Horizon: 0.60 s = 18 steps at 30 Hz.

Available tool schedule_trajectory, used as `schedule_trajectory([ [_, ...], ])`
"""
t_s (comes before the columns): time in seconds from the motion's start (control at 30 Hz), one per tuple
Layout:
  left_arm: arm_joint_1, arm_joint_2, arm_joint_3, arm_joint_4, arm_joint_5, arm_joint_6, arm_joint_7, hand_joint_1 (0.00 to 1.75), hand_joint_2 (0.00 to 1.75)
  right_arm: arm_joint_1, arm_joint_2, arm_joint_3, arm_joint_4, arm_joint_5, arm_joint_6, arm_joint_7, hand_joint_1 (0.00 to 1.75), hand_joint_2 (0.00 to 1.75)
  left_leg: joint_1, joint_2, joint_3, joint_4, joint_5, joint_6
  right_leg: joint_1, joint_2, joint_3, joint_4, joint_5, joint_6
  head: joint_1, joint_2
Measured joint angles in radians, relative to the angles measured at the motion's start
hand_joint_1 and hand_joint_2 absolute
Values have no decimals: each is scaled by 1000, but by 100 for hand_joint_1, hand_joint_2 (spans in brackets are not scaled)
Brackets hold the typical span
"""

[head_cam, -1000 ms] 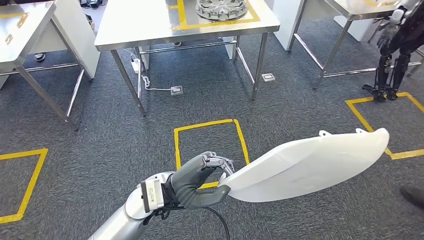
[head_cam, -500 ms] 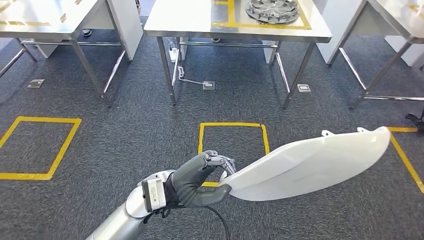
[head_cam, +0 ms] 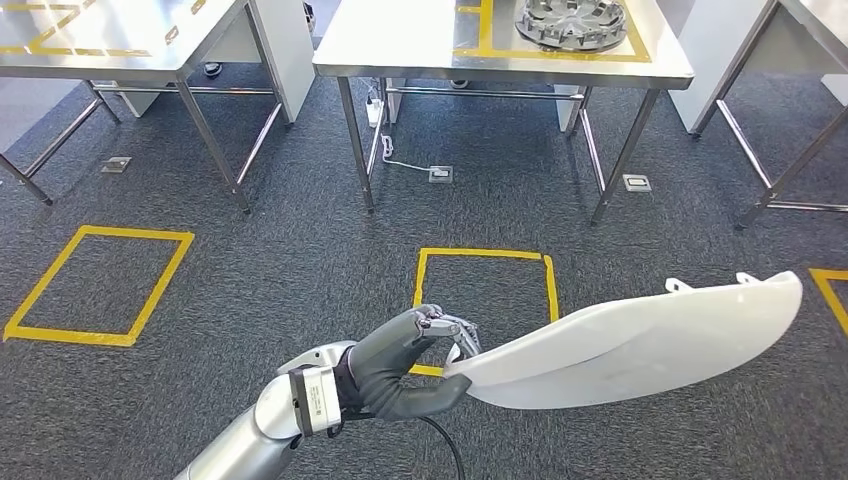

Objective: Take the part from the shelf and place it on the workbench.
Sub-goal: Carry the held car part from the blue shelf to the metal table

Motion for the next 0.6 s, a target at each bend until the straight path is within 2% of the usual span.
schedule_trajectory([
  [0.07,0,2,0,1,0,0,0,175,175,1,0,0,0,0,0,0,0,0,1,7,-66,132,-58,-4,1,-4,1,1,-2,-5,-4,0],
  [0.1,1,3,-1,1,-1,-1,0,175,175,2,0,0,0,0,0,-1,0,0,1,8,-89,177,-70,-5,2,-6,1,1,-4,-5,-4,0],
  [0.13,2,4,-1,1,-3,-1,0,175,175,3,0,0,0,0,0,-2,0,0,1,9,-94,183,-60,-4,2,-7,3,1,-5,-5,-4,0],
  [0.17,3,5,-1,1,-4,-2,0,175,175,3,1,0,0,0,0,-4,0,0,1,10,-80,153,-34,-3,2,-7,6,1,-8,-3,-4,0],
  [0.23,2,5,-1,-2,-8,-3,0,175,175,3,3,0,0,0,0,-10,0,0,0,17,-14,18,32,5,3,-7,15,2,-14,2,-5,0],
  [0.27,2,4,-1,-4,-10,-4,0,175,175,2,4,0,0,0,0,-12,0,0,-2,21,15,-41,51,10,4,-7,17,3,-18,7,-6,0],
  [0.3,1,4,-2,-7,-12,-5,0,175,175,2,5,0,0,-1,0,-14,0,0,-3,24,34,-78,59,15,6,-7,18,3,-21,13,-5,0],
  [0.33,1,3,-2,-9,-14,-6,0,175,175,2,5,0,0,-1,0,-14,0,0,-6,25,40,-93,56,20,7,-8,19,3,-22,19,-5,0],
  [0.43,1,1,-3,-14,-16,-8,0,175,175,-1,6,0,0,-1,0,-15,0,0,-7,18,45,-101,54,36,4,-11,24,1,-29,38,-3,0],
  [0.47,-1,-1,-4,-16,-17,-9,0,175,175,-2,6,0,0,-1,3,-15,0,0,-4,17,49,-104,54,41,4,-10,17,20,-41,43,-2,0],
  [0.5,-2,-2,-6,-17,-17,-9,0,175,175,-3,7,-1,0,-2,5,-16,0,0,-2,17,53,-107,53,46,3,-8,-4,63,-62,48,1,0],
  [0.57,-3,-4,-9,-16,-17,-10,0,175,175,-3,8,-3,0,-2,9,-16,0,0,-2,16,57,-107,48,53,3,-5,-81,194,-111,53,6,0],
  [0.6,-3,-5,-10,-15,-17,-11,1,175,175,-2,8,-4,0,-3,10,-16,0,0,-2,14,59,-107,46,54,3,-5,-118,249,-121,54,7,0],
])
